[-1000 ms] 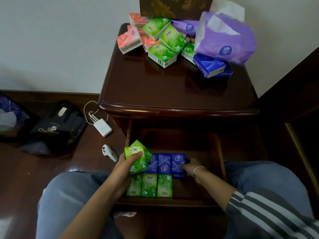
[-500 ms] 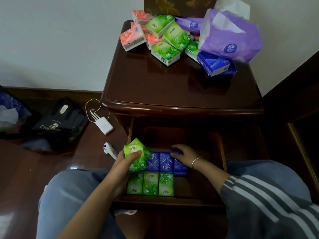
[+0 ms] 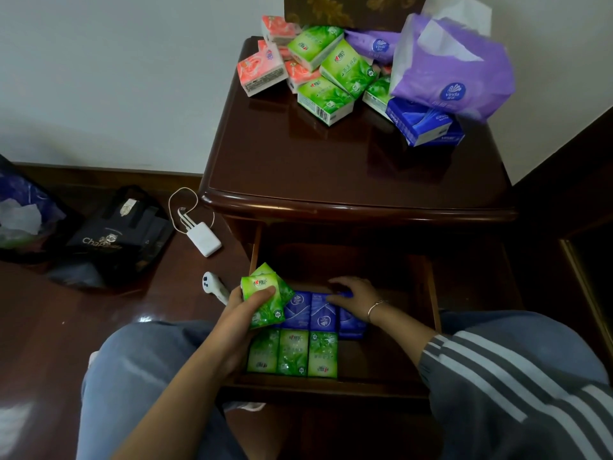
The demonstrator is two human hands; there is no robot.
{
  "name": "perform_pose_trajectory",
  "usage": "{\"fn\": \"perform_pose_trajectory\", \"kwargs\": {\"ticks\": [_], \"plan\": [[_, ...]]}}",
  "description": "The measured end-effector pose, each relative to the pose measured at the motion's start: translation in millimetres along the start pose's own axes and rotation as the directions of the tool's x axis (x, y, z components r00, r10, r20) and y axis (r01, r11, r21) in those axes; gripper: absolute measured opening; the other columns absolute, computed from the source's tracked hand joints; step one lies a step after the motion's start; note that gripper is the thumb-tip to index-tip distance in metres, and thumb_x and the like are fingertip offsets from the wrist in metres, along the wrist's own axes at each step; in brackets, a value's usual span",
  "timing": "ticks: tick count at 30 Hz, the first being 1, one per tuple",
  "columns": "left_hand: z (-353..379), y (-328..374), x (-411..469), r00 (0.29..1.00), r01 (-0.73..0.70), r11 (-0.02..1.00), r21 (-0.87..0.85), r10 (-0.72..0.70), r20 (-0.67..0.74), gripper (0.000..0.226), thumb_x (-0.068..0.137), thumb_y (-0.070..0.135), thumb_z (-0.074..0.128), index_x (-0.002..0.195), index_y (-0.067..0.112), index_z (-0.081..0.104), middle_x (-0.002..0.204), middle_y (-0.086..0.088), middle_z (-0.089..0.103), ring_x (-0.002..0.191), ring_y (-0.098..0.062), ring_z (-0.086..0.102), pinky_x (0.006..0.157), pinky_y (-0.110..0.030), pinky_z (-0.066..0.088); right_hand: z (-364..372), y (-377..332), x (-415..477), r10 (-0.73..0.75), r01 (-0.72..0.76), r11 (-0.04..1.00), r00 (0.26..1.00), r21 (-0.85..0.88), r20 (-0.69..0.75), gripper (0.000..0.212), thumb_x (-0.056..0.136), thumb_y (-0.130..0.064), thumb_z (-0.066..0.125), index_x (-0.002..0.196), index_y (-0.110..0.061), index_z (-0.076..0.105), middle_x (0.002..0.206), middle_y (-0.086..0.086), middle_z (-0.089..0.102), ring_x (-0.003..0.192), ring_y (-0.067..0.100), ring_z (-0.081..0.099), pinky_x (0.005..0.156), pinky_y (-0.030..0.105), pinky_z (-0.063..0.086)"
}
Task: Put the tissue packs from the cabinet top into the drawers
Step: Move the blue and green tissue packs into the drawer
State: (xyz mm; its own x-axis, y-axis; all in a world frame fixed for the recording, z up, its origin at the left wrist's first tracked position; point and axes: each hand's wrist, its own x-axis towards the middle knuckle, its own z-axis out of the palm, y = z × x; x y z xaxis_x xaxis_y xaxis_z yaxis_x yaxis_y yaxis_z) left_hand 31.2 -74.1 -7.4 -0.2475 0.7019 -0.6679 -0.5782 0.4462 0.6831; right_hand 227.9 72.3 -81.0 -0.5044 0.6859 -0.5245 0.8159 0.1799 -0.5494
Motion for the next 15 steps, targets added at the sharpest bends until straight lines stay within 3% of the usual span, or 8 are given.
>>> {"fn": "perform_pose_trajectory", "kwargs": {"ticks": [3,6,8,10,12,15], "plan": [[-2,0,2,1.000,0.003,1.000,0.014,-0.003,-0.014,0.048,0.087,0.024,0.066,0.131,0.019,0.048,0.118,-0.014,0.067,0.104,-0.031,0.067,0.081,-0.043,0.056,-7,9,-12,0.157,-0.149,0.981,0.986,0.125,-0.059,0.061,0.086,-0.035,0.063,0.139,-0.016,0.040,0.144,0.011,0.042,0.130,0.027,0.042,0.105,0.032,0.035],[-2,0,2,0.999,0.027,0.999,0.031,-0.026,-0.021,0.048,0.086,0.025,0.068,0.129,0.020,0.047,0.116,-0.013,0.068,0.098,-0.029,0.070,0.070,-0.038,0.058,-3,17,-25,0.317,-0.305,0.925,0.948,0.227,-0.017,0.061,0.084,-0.026,0.067,0.136,-0.011,0.040,0.137,0.012,0.050,0.122,0.027,0.051,0.093,0.031,0.042],[0,-1,0,0.999,0.051,0.997,0.059,-0.051,-0.007,0.048,0.085,0.025,0.069,0.128,0.020,0.046,0.115,-0.013,0.068,0.096,-0.028,0.070,0.070,-0.040,0.059,-1,13,-34,0.367,-0.337,0.880,0.930,0.335,-0.028,0.057,0.083,-0.021,0.069,0.132,-0.008,0.043,0.134,0.014,0.053,0.119,0.028,0.053,0.093,0.033,0.044],[4,-4,-2,0.997,0.064,0.990,0.123,-0.068,0.028,0.052,0.085,0.024,0.069,0.130,0.019,0.044,0.116,-0.014,0.067,0.100,-0.030,0.069,0.083,-0.049,0.057,-7,6,-41,0.373,-0.312,0.891,0.917,0.330,-0.143,0.058,0.086,-0.025,0.065,0.136,-0.008,0.041,0.137,0.014,0.050,0.123,0.029,0.050,0.098,0.035,0.041],[8,-7,-5,0.992,0.059,0.974,0.220,-0.081,0.092,0.054,0.084,0.024,0.071,0.132,0.021,0.044,0.117,-0.012,0.067,0.104,-0.030,0.067,0.094,-0.053,0.051,-18,-10,-54,0.313,-0.225,0.893,0.933,0.390,-0.177,0.051,0.089,-0.030,0.061,0.134,-0.015,0.045,0.135,0.009,0.052,0.120,0.023,0.051,0.093,0.031,0.043],[22,-12,-12,0.958,0.047,0.922,0.383,-0.150,0.243,0.058,0.077,0.036,0.077,0.128,0.031,0.049,0.119,0.001,0.069,0.110,-0.022,0.066,0.101,-0.050,0.046,-34,-39,-79,0.146,-0.154,0.758,0.987,0.634,0.066,0.026,0.090,-0.038,0.056,0.115,-0.030,0.056,0.125,0.001,0.060,0.097,0.011,0.060,0.076,0.022,0.047]]}}
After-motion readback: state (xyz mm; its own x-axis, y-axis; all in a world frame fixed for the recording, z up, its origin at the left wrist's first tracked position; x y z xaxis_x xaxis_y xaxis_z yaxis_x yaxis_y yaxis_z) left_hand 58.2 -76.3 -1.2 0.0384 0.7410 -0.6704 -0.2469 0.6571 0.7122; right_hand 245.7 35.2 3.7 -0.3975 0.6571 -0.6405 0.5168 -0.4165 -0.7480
